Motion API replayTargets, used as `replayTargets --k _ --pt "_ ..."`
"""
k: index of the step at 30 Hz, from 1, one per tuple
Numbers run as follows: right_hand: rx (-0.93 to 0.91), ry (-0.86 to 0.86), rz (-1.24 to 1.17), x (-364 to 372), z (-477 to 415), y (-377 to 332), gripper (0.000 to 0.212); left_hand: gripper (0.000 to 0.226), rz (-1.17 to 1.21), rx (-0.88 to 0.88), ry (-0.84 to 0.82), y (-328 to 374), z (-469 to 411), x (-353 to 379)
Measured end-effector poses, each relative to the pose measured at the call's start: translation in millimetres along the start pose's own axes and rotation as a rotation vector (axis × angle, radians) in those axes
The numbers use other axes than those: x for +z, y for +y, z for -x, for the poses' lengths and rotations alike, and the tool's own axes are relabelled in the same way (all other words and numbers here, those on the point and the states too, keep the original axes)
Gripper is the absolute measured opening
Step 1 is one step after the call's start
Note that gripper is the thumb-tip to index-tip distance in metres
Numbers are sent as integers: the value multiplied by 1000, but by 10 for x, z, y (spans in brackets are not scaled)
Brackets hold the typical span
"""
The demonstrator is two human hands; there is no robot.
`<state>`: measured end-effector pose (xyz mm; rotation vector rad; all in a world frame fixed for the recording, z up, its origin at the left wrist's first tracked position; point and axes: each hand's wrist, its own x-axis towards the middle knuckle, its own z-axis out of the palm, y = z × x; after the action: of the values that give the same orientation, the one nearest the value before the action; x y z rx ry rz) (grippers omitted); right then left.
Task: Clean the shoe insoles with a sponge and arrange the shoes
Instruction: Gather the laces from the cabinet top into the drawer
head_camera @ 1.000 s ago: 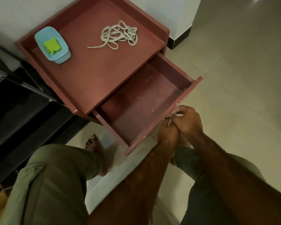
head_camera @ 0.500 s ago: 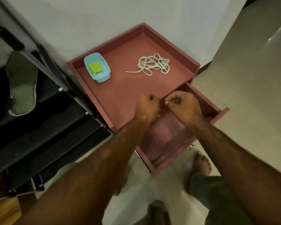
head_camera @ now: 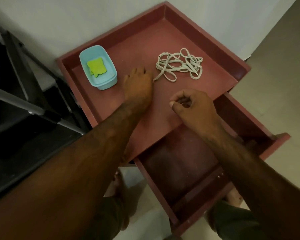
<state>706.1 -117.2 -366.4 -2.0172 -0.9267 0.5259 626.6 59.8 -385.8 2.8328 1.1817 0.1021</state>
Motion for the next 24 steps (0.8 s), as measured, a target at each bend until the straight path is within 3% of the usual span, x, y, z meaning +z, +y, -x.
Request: replayTargets --k 6,9,12,14,16,20,24 --pt "-1 15 -61 11 195 -50 10 26 -154 62 26 16 58 -189" --pt "-50 92 -69 40 369 -72 24 13 206 19 86 68 433 -380" --pt "-183 172 -53 87 428 -174 61 10 787 -24 -89 180 984 -452" --pt "-308 139 88 95 384 -280 63 21 1064 -116 -207 241 1223 -468" --pt "-418 53 236 109 335 -286 53 18 1282 -201 -333 255 1284 -451" --pt "-428 -36 269 122 279 -133 41 12 1433 -287 -591 141 1276 -568" --pt "-524 -61 349 68 196 -128 40 21 1435 -135 -852 42 1310 -680"
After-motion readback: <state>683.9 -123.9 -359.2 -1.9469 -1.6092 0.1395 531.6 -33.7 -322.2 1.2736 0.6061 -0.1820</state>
